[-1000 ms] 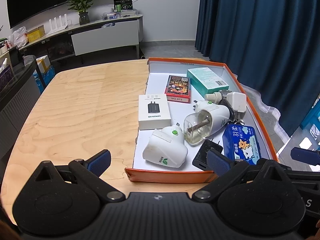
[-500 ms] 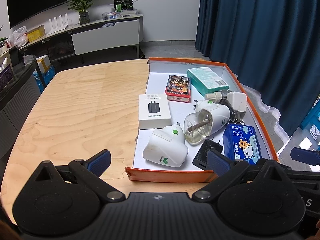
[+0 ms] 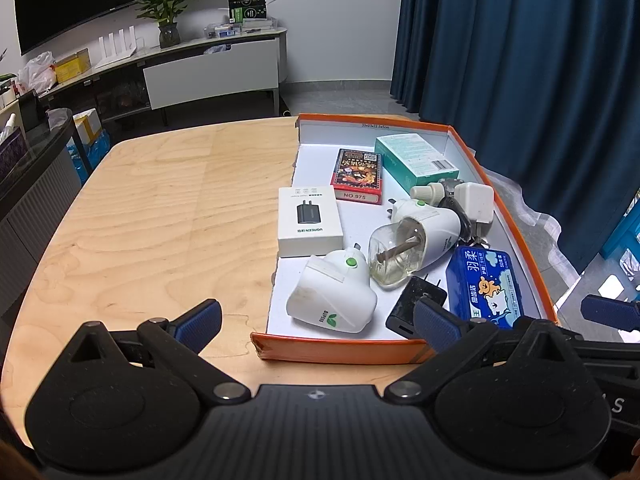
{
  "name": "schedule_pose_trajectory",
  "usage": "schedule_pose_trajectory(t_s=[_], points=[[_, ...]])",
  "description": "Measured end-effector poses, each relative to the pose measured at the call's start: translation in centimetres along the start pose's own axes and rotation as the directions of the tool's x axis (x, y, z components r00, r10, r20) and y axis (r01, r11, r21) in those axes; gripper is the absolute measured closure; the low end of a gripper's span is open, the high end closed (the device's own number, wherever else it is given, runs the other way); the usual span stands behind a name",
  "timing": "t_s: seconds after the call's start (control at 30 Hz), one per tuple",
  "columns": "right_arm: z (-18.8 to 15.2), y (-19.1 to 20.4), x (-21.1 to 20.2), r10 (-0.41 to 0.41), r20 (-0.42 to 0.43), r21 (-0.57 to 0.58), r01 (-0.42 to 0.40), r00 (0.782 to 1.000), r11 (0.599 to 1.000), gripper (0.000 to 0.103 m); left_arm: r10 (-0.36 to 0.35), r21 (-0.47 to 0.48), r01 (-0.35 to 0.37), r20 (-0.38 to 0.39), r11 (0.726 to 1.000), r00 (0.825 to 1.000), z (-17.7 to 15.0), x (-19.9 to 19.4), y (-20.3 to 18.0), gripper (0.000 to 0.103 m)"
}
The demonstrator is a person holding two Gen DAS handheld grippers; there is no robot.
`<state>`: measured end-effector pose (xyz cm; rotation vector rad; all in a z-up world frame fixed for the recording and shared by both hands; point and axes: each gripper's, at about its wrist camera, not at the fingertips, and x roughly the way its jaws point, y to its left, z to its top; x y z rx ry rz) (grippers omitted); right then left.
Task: Organize rigid objects
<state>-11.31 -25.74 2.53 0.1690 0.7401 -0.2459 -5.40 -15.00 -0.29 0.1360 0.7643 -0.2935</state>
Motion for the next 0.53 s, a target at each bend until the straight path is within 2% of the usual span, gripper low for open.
schedule_pose_trajectory(t_s=[0.53], points=[[-0.34,0.32,0.17,0.003,-0.002,-0.003,-0.003,1.0,1.0,0.018,0.006,0.007,-0.006,0.016,1.0,1.0,-0.15,0.02,0.04,0.0]])
